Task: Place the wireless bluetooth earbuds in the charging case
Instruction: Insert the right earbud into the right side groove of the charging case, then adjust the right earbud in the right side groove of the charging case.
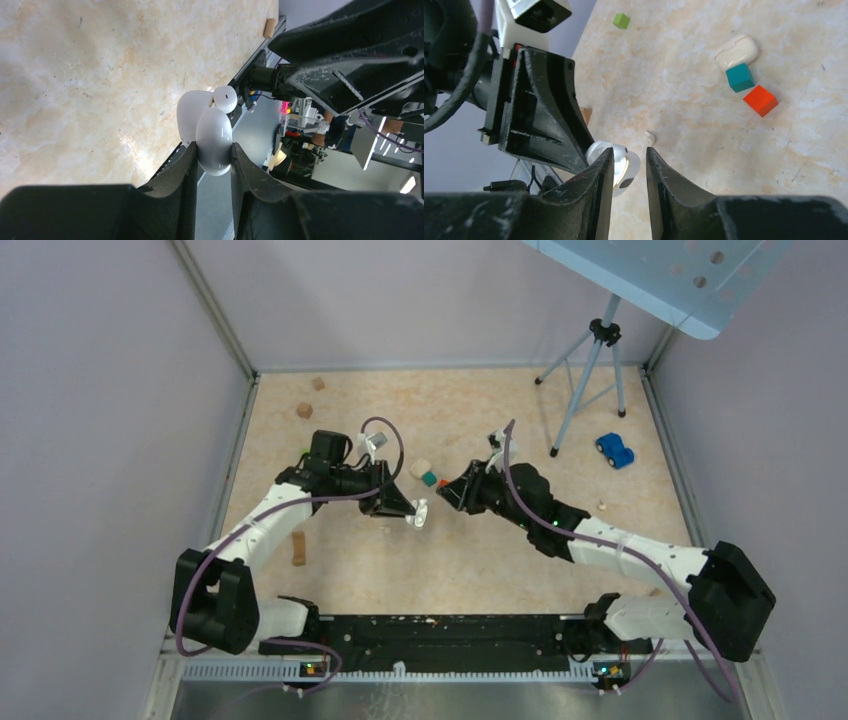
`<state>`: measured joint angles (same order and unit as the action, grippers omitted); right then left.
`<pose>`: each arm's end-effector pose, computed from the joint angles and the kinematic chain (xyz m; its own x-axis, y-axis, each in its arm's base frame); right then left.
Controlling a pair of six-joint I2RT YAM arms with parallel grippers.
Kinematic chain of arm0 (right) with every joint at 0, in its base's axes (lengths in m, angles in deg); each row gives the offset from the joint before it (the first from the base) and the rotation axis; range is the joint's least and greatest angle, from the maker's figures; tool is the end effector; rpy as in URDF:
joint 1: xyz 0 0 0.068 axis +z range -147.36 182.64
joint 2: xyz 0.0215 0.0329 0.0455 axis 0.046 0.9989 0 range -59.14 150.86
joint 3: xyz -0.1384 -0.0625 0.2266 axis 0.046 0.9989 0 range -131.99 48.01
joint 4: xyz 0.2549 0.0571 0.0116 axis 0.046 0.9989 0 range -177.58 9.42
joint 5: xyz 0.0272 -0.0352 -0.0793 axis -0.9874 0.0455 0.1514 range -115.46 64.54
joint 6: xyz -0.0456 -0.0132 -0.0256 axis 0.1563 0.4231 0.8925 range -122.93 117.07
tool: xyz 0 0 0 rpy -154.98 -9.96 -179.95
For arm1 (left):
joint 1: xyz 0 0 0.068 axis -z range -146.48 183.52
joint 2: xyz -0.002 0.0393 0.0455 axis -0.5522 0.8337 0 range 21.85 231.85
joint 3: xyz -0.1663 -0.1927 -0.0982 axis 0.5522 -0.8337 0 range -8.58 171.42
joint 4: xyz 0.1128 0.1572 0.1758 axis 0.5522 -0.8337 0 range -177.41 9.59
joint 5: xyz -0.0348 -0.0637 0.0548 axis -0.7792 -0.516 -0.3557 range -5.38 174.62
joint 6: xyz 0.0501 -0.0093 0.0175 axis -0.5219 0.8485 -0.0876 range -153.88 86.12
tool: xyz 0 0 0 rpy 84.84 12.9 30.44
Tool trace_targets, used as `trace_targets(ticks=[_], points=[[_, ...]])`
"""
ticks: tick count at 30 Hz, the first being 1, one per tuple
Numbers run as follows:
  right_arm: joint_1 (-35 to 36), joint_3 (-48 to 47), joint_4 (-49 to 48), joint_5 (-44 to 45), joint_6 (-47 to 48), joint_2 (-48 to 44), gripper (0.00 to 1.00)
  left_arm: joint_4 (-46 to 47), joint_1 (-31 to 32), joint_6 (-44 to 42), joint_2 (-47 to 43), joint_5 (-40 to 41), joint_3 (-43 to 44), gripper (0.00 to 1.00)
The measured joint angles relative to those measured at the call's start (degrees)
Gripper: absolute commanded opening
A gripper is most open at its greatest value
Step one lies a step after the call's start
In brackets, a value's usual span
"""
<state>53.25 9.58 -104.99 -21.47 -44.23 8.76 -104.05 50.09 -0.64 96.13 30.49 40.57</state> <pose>0.1737 0.2075 0.2668 -0.5800 0.3311 -0.7443 -0.4594 0.6216 0.6345 0.2394 -0.1014 0.2466 -0.9751 -0.0450 -0.2172 0.1728 0.4599 -0.8710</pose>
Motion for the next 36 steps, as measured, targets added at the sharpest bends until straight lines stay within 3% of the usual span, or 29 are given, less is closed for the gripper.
trace_targets(ticks=[12,19,36], points=[[-2.7,-8.5,8.0,-12.6,-3.1,9.0,0.16,-7.9,0.0,-10.7,0.2,1.2,2.3,0.00],[-2.9,-10.1,7.6,-17.4,-4.4,13.7,0.12,-9.6,0.0,-12.2,0.2,1.7,2.5,0.00],[-3.2,-9.9,7.3,-21.5,-4.9,13.9,0.07,-10.2,0.0,-10.6,0.2,3.2,3.7,0.00]])
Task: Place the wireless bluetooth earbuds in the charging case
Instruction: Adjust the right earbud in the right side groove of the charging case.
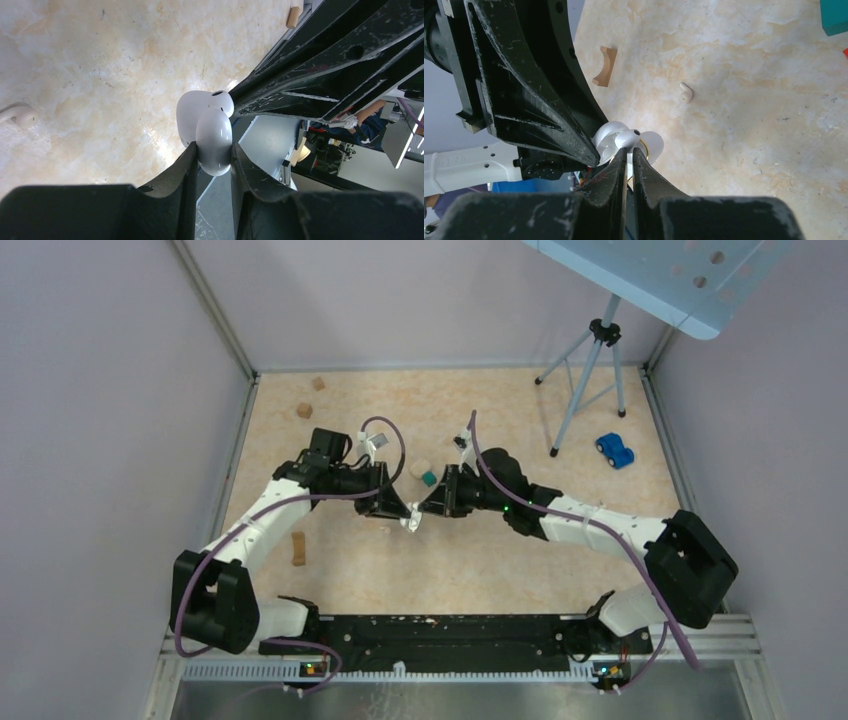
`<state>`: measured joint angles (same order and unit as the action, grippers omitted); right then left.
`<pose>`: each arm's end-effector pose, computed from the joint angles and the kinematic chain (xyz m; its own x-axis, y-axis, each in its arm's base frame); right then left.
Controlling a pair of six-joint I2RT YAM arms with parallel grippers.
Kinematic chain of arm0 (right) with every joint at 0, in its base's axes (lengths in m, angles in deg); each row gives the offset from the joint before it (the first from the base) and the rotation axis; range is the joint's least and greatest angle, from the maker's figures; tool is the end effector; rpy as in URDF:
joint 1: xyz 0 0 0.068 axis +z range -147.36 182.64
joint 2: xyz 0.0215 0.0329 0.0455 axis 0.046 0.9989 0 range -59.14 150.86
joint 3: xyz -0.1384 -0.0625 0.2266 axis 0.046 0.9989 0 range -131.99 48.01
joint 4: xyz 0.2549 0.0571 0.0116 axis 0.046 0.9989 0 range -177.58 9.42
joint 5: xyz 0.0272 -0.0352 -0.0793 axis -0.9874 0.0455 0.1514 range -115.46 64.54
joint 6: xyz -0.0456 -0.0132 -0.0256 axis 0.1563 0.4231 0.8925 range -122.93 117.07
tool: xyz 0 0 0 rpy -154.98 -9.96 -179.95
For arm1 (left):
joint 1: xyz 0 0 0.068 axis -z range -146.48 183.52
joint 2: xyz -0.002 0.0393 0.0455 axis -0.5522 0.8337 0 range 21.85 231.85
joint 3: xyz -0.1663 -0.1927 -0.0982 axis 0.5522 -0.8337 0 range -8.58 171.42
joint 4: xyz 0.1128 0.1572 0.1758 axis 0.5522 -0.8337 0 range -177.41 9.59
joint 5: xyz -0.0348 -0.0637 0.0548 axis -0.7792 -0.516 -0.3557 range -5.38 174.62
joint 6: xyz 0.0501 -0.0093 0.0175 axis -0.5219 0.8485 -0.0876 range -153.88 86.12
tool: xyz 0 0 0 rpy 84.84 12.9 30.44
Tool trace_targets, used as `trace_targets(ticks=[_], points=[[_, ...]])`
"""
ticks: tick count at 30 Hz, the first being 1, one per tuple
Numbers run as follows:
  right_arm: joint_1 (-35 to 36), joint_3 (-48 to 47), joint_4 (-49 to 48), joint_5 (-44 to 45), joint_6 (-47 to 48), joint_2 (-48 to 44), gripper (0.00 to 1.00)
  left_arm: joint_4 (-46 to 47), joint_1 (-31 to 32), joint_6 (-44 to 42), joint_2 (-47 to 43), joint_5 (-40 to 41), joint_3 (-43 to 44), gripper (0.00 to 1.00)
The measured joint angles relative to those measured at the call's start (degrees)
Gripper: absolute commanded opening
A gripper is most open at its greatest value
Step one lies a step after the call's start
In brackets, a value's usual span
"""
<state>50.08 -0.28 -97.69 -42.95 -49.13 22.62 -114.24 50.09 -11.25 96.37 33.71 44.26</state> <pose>0.2077 0.2419 0.2468 -0.8274 0.1167 -0.5494 -0.4219 0.5165 0.7451 0.2356 -0.0990 0.2537 -0.9604 0.0327 -0.2766 0.2509 0.5326 -0.8083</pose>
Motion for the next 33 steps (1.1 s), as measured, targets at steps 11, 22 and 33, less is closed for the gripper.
trace_targets(ticks=[11,22,33], points=[[0.2,1.1,3.0,1.1,2.9,-2.4,0.38,0.4,0.0,0.1,0.0,0.5,0.4,0.00],[0.1,-6.9,16.5,2.5,27.5,-4.9,0.45,-1.1,0.0,-2.5,0.0,-0.1,2.1,0.00],[0.0,-13.0,17.1,-3.5,33.0,1.3,0.44,-1.2,0.0,-2.9,0.0,-0.7,2.2,0.00]])
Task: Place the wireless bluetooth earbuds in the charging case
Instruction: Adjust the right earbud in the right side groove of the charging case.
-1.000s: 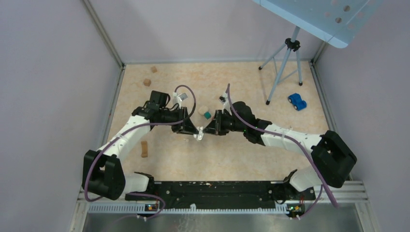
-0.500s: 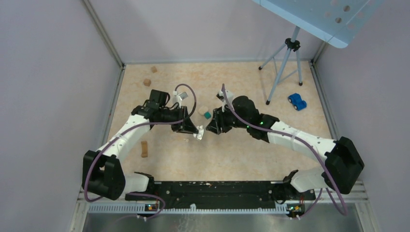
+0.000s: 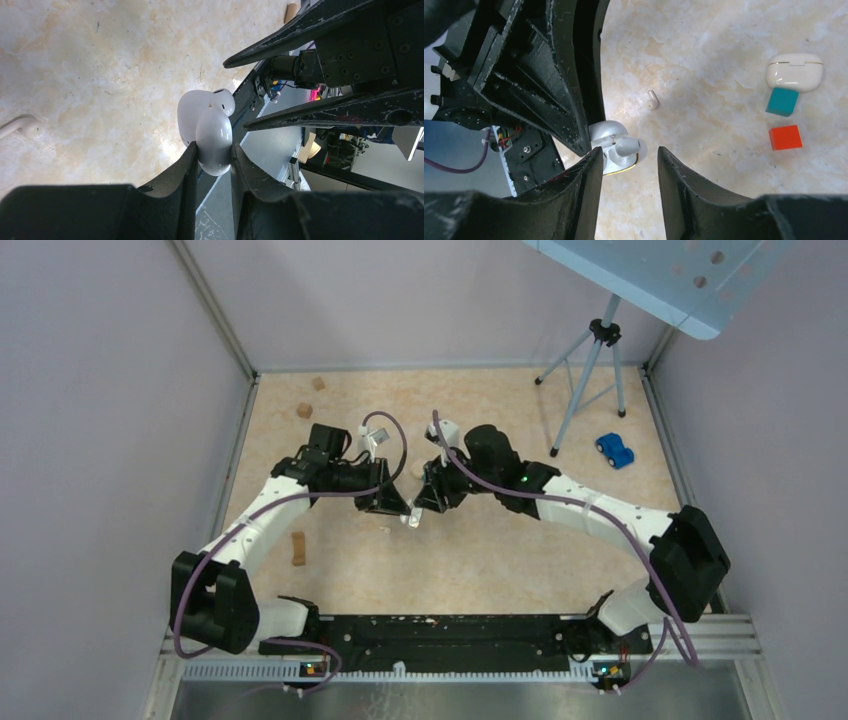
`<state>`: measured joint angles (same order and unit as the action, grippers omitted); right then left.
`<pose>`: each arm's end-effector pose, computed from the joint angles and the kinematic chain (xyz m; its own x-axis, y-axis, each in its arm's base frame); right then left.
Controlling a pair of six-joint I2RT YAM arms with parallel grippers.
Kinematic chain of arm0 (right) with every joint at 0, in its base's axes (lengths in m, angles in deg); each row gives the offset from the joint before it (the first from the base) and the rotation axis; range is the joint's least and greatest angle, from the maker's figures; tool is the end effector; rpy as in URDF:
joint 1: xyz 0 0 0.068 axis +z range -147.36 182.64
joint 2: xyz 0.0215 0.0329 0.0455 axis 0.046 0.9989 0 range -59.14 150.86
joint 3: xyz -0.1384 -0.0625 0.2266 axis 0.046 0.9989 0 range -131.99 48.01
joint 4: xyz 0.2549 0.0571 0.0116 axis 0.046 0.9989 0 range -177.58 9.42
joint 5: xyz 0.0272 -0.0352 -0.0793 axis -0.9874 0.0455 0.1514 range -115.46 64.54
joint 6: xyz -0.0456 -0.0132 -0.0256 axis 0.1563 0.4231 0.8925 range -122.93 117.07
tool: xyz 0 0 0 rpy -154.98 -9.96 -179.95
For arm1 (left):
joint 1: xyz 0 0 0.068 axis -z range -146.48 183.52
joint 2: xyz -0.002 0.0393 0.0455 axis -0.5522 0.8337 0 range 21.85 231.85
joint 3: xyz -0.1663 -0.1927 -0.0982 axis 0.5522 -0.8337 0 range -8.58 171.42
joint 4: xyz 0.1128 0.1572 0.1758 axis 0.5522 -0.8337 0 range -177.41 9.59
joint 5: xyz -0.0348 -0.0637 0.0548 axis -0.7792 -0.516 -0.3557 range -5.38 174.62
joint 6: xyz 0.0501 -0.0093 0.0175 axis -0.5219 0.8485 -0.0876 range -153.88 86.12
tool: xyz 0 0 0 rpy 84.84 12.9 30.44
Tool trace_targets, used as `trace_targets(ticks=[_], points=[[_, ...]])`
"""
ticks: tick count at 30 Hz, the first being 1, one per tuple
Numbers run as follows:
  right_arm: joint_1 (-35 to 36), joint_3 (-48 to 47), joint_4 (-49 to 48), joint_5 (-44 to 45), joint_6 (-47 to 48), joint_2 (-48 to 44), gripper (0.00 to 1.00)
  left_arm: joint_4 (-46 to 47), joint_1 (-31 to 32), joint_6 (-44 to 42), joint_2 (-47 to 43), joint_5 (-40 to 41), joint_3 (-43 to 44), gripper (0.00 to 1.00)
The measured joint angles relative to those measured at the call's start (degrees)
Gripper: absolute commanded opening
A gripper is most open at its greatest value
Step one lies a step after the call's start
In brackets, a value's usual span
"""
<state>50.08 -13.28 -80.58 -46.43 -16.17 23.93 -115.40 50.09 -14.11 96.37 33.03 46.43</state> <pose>0.2152 0.2530 0.2887 -0.5230 -0.2535 -0.8137 -0.8015 0.4710 0.3685 0.2378 -0.0999 0.2644 -0.9417 0.0610 -0.3308 0.3133 0.5168 -0.7967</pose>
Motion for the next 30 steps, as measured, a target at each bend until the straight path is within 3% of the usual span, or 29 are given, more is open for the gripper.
trace_targets(ticks=[10,16,30], points=[[0.0,-2.7,0.0,-2.4,1.2,3.7,0.41,0.0,0.0,0.0,0.0,-0.1,0.0,0.00],[0.0,-2.9,-0.1,-3.6,1.2,3.9,0.30,0.0,0.0,0.0,0.0,0.0,0.0,0.00],[0.0,-2.9,-0.3,-4.2,1.1,3.9,0.22,-0.2,0.0,0.0,0.0,0.0,0.0,0.00]])
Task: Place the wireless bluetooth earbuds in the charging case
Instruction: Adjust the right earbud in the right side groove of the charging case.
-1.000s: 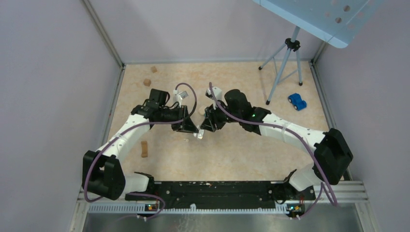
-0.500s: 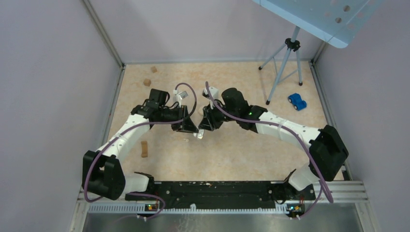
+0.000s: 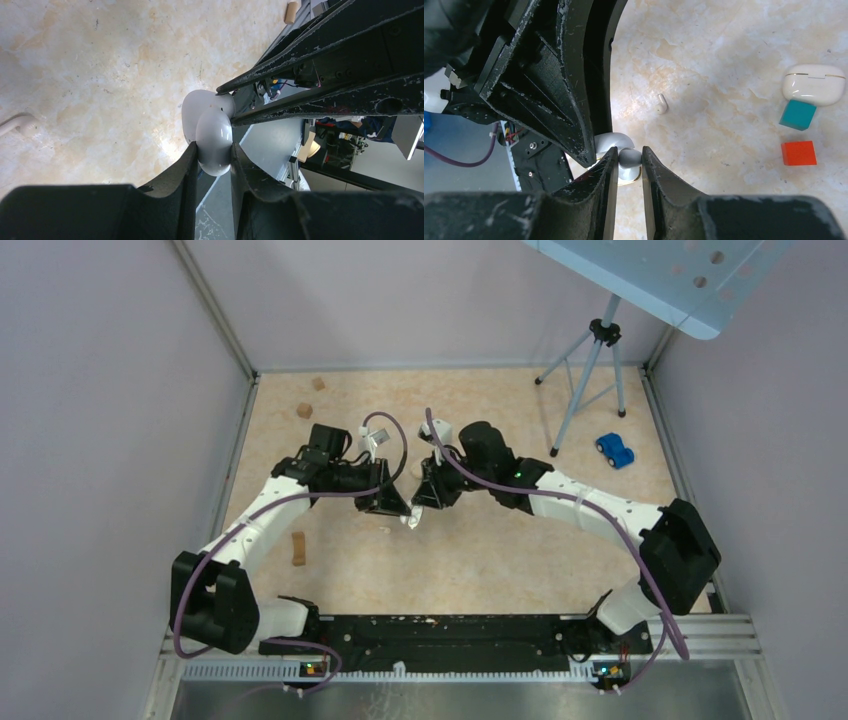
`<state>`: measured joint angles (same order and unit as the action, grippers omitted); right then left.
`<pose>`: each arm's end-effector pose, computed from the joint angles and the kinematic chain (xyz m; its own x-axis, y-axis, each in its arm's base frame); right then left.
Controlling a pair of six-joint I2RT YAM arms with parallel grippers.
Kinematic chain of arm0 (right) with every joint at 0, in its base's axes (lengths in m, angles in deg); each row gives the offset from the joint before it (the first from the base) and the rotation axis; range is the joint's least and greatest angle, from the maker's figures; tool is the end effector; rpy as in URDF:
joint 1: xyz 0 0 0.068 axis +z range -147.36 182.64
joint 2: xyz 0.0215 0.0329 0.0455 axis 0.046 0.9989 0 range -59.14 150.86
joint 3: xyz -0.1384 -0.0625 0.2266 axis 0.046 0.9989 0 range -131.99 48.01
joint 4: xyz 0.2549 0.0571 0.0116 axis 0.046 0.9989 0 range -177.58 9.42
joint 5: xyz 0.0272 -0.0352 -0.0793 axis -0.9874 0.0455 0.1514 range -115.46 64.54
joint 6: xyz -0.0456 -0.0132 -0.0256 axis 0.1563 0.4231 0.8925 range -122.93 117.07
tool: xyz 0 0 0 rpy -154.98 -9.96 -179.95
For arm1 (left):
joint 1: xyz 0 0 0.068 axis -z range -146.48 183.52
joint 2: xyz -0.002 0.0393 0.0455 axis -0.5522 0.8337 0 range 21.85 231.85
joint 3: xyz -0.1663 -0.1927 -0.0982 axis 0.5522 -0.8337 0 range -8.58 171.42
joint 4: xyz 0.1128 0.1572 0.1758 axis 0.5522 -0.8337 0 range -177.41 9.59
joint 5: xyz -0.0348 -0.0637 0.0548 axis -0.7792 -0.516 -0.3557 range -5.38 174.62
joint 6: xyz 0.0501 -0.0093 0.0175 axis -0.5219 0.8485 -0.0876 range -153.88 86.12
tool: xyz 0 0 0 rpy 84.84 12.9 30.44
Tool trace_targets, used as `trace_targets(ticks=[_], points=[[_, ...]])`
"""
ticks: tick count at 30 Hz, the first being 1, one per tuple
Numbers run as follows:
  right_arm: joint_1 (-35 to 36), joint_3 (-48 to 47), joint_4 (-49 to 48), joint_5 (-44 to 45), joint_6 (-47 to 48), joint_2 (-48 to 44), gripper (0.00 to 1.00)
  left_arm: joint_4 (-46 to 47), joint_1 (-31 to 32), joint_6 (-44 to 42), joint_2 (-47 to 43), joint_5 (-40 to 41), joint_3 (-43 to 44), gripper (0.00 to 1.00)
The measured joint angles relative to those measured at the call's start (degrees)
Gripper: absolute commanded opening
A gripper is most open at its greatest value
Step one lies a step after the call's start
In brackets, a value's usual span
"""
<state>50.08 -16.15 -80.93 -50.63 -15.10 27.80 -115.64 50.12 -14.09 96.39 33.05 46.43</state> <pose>0.2240 0.2662 0.2853 -0.5182 -0.2823 -0.8074 -0.8266 0.4078 0.3879 0.2375 -0.1000 0.2641 -0.9432 0.0616 -0.3264 0.3097 0.5180 -0.7973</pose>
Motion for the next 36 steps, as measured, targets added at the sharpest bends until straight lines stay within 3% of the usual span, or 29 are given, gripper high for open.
trace_targets(ticks=[19,23,36], points=[[0.1,4.5,-4.2,1.2,-2.1,-1.1,0.08,-1.2,-0.8,0.0,2.1,-0.1,0.4,0.00],[0.1,5.4,-5.0,2.0,-3.6,-1.4,0.00,-1.2,-0.9,0.0,2.4,-0.1,0.5,0.00],[0.9,5.4,-3.8,8.4,-13.4,-2.2,0.00,-0.8,-1.3,0.2,2.6,0.0,0.5,0.00]])
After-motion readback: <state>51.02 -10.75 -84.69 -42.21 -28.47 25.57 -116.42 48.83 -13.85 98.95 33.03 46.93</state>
